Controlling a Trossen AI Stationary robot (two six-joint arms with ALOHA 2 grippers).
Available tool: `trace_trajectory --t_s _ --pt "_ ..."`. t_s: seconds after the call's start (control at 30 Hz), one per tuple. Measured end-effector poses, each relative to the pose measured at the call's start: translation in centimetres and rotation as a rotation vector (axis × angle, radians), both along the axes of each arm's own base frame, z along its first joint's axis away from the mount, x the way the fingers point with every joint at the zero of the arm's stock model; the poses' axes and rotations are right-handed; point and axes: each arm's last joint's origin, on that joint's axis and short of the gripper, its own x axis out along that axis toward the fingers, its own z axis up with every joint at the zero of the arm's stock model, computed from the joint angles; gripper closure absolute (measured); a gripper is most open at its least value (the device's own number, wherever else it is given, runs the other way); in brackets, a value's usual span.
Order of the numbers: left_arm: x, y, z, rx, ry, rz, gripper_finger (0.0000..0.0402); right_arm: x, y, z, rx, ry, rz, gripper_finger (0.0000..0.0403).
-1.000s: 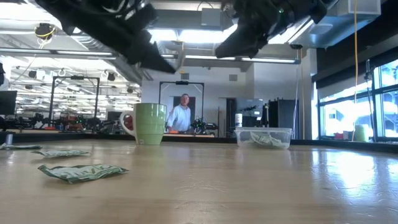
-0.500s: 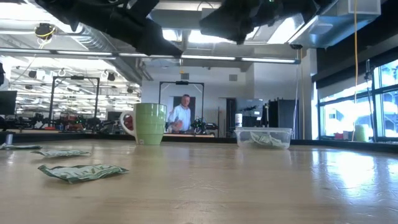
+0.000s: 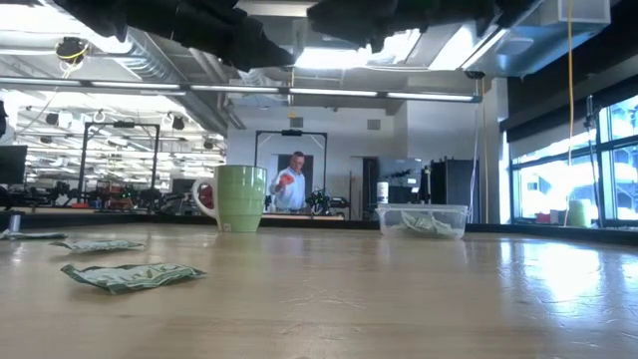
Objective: Pick and place items into bin
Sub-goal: Put the white stevia packet into the transparent bin
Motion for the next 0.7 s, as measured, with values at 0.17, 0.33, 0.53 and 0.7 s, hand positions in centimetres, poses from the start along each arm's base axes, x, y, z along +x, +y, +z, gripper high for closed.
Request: trace_trajectory --t_s 0.17,0.33,0.53,0.7 --pt "0.0 0.0 0.1 0.0 -0.012 -0.002 0.0399 0.0 -0.3 0.2 -0.021 -0.017 -0.043 0.0227" --pt "0.0 0.0 0.2 -0.001 -0.018 -0.003 0.0399 0.0 -0.3 0.8 -0.042 -0.075 -0.046 0.0231" --pt "0.1 -0.1 0.7 -0.005 -0.072 -0.032 0.0399 0.0 -0.3 0.9 -0.045 -0.087 -0.047 0.0236" --pt "0.1 -0.2 0.8 -0.013 -0.096 -0.062 0.0399 0.0 -0.3 1.0 -0.046 -0.097 -0.047 0.0242"
